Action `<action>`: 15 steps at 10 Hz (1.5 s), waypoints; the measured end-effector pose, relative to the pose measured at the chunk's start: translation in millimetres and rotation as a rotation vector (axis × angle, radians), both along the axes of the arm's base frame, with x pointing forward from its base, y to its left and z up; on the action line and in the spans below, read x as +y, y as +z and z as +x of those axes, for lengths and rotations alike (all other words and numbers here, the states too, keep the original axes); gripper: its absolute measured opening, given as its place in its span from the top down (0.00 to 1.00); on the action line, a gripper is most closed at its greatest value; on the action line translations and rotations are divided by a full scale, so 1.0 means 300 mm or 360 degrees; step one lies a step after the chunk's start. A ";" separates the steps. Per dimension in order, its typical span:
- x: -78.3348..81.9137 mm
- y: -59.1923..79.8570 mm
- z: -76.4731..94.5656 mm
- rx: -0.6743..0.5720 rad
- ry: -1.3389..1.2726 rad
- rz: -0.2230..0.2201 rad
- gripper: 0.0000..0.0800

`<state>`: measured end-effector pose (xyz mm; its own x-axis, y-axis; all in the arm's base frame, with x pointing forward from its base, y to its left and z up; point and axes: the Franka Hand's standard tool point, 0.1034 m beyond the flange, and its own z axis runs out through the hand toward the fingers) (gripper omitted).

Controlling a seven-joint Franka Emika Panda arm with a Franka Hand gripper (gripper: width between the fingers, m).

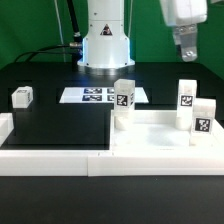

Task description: Assemble square table

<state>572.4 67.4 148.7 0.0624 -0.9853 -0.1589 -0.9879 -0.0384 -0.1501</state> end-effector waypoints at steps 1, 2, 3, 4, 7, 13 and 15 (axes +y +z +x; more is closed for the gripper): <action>-0.069 0.004 -0.029 -0.0030 0.0197 -0.0037 0.19; -0.134 0.006 -0.040 -0.0054 0.0326 -0.0068 0.19; -0.169 0.009 -0.030 -0.0090 0.0487 -0.0103 0.19; -0.151 0.006 -0.030 -0.0093 0.0552 -0.0108 0.19; -0.153 0.004 -0.032 -0.0160 0.0979 -0.0170 0.19; -0.387 -0.082 -0.263 -0.0321 0.1983 -0.0503 0.19; -0.576 -0.156 -0.404 -0.0295 0.2354 -0.0598 0.19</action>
Offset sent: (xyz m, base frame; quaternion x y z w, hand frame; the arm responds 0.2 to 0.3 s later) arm 0.0076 0.0012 0.0020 -0.0176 0.0029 -0.1695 0.9854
